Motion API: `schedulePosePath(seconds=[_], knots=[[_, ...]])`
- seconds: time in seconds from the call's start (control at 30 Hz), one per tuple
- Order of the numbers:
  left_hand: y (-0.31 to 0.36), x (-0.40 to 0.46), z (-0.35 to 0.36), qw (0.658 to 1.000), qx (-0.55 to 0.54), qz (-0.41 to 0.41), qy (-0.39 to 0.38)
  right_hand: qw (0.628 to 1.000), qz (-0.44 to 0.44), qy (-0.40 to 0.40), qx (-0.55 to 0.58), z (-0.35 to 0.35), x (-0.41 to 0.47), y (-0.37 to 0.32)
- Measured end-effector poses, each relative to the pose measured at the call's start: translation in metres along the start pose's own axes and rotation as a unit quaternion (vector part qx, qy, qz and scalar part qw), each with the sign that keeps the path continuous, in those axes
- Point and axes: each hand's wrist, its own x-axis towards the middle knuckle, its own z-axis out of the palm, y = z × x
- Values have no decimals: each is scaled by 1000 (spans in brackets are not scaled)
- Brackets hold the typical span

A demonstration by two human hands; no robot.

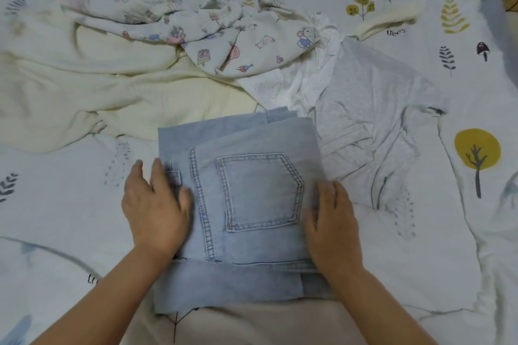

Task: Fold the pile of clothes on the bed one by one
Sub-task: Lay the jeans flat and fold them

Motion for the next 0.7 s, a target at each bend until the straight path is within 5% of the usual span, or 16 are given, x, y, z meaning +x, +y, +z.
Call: schedulePosePath(seconds=[0.07, 0.17, 0.4, 0.7], knots=[[-7, -4, -2, 991, -54, -103, -66, 998, 39, -8, 53, -6, 12, 0], [-17, -4, 5, 976, -131, -114, -133, 989, 76, -65, 107, -7, 22, -2], [-21, 2, -7, 950, -265, -113, -117, 982, 56, -11, 179, -17, 23, -12], [-11, -15, -83, 956, -279, -85, -43, 981, -54, 20, 184, -67, -1, -67]])
